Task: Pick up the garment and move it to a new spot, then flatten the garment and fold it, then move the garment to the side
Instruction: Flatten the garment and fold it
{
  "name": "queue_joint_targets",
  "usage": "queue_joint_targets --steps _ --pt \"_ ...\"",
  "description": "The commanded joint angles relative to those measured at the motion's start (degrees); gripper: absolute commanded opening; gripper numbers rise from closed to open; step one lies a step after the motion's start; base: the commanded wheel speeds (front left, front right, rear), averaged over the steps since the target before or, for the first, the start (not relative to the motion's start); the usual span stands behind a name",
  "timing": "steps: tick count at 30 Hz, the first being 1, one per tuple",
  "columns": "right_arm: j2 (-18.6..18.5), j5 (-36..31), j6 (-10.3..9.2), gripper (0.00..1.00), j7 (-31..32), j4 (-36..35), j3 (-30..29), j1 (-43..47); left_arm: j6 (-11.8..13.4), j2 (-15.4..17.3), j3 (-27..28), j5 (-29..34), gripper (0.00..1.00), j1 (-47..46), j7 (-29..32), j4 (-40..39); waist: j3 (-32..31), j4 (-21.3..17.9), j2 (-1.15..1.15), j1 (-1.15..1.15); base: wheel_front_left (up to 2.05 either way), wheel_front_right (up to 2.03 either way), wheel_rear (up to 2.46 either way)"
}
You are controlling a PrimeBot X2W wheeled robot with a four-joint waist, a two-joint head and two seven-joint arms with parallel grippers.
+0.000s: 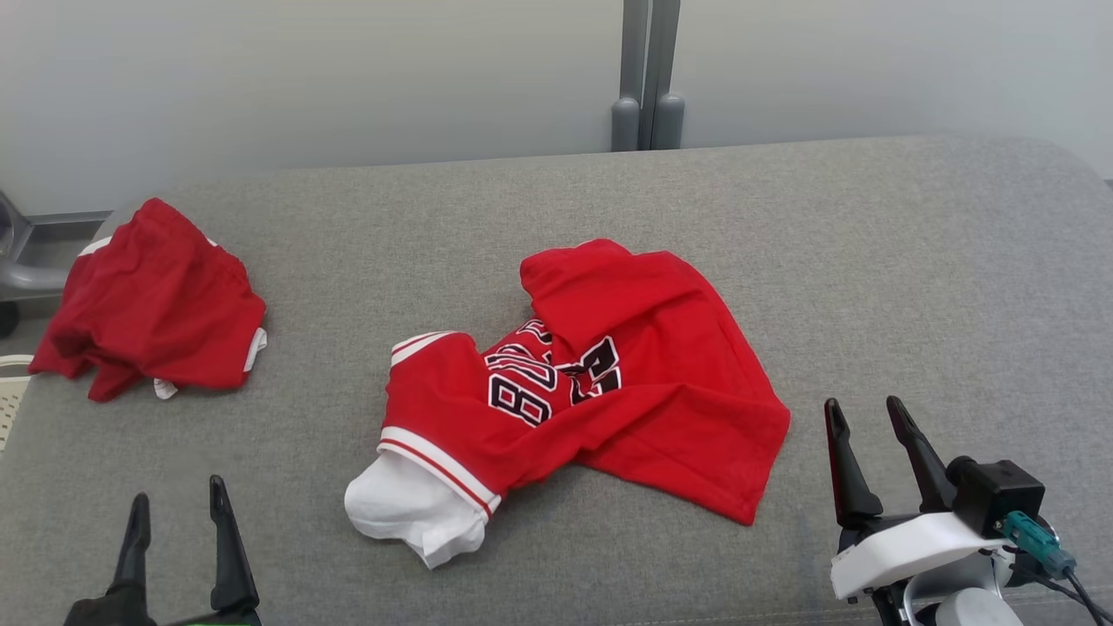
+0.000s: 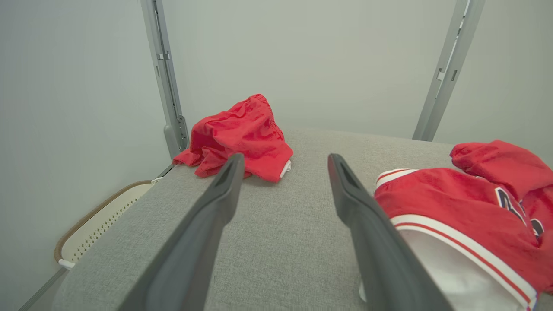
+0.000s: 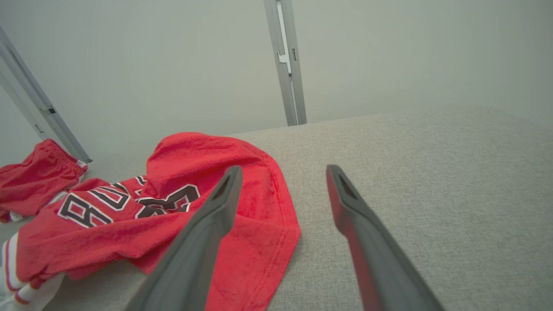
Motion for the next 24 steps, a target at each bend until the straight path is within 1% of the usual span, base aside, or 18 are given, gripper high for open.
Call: queue_joint_targets --steps 1,7,9,11,16,19,24 --pt "0.0 0.3 -0.02 1.0 -0.2 0.3 0.3 0.4 -0.7 -0.1 0.1 0.7 1.0 0.9 -0.2 0.7 -0.2 0.1 0.0 0.0 0.0 0.0 0.0" --pt "-0.1 0.8 -0.02 1.0 -0.2 1.1 1.1 -0.4 -2.9 0.4 -0.3 0.7 1.0 0.3 -0.2 4.8 -0.7 0.3 0.0 0.0 0.0 0.0 0.0" --pt "0.0 0.6 -0.02 1.0 -0.2 1.2 1.3 -0.6 -3.6 0.4 -0.1 0.7 1.0 -0.1 -0.2 4.9 -0.8 0.4 0.0 0.0 0.0 0.0 0.0" --pt "-0.1 0.4 -0.02 1.0 -0.2 1.4 1.4 -0.6 -5.2 0.7 -1.0 1.1 1.0 -0.1 -0.2 4.7 -1.0 0.4 0.0 0.0 0.0 0.0 0.0" --pt "0.0 0.3 -0.02 1.0 -0.2 1.7 2.1 -0.9 -7.6 1.2 -1.8 1.9 1.0 -0.1 -0.2 3.2 -1.1 0.4 0.0 0.0 0.0 0.0 0.0" --pt "0.0 0.4 -0.02 1.0 -0.2 1.9 2.5 -1.0 -8.2 1.2 -1.6 1.8 1.0 0.3 -0.2 3.2 -1.2 0.2 0.0 0.0 0.0 0.0 0.0" --pt "0.0 0.5 -0.02 1.0 -0.2 1.8 2.7 -1.0 -8.4 0.7 -1.3 2.3 1.0 0.5 -0.2 3.0 -1.3 0.0 0.0 0.0 0.0 0.0 0.0"
